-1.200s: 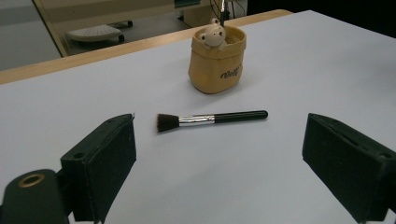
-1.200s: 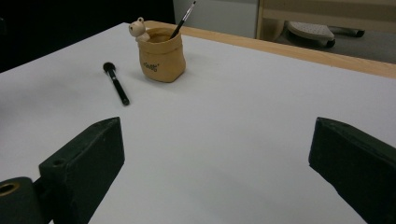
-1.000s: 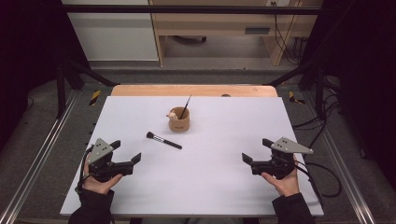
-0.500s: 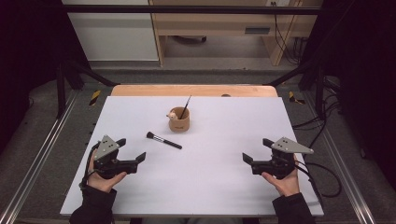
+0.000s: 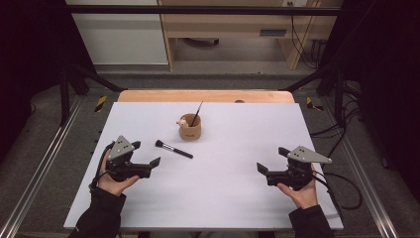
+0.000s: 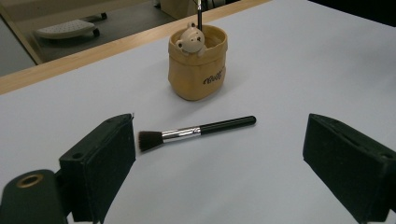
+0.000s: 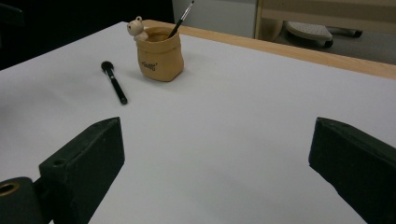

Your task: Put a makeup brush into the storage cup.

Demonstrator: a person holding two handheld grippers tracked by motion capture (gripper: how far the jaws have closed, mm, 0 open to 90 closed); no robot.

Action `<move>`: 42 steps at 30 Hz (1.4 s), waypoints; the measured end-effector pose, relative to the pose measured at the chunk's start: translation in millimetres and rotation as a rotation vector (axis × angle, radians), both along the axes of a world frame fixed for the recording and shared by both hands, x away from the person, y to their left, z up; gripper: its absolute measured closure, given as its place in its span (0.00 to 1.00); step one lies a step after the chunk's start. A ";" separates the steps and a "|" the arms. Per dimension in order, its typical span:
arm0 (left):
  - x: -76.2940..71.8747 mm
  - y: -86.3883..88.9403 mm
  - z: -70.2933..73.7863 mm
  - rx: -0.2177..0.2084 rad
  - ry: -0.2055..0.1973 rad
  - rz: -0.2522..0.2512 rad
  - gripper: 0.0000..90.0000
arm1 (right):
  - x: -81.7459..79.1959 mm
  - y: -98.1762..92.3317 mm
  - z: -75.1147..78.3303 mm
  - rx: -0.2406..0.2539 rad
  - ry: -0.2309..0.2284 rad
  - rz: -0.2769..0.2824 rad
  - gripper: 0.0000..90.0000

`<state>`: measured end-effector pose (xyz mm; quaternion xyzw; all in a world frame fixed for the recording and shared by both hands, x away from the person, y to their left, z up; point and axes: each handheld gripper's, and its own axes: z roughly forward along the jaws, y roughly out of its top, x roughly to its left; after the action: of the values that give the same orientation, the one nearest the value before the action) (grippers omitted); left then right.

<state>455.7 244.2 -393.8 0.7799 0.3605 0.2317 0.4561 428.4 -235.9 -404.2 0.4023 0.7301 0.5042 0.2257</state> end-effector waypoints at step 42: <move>67.2 -35.3 -9.3 0.137 0.083 -0.161 0.08 | 2.6 1.6 -2.2 -0.010 0.004 0.007 0.04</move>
<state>522.9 208.9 -403.1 0.8447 0.2985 0.1862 0.4035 431.1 -234.3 -406.4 0.3996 0.7345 0.5004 0.2247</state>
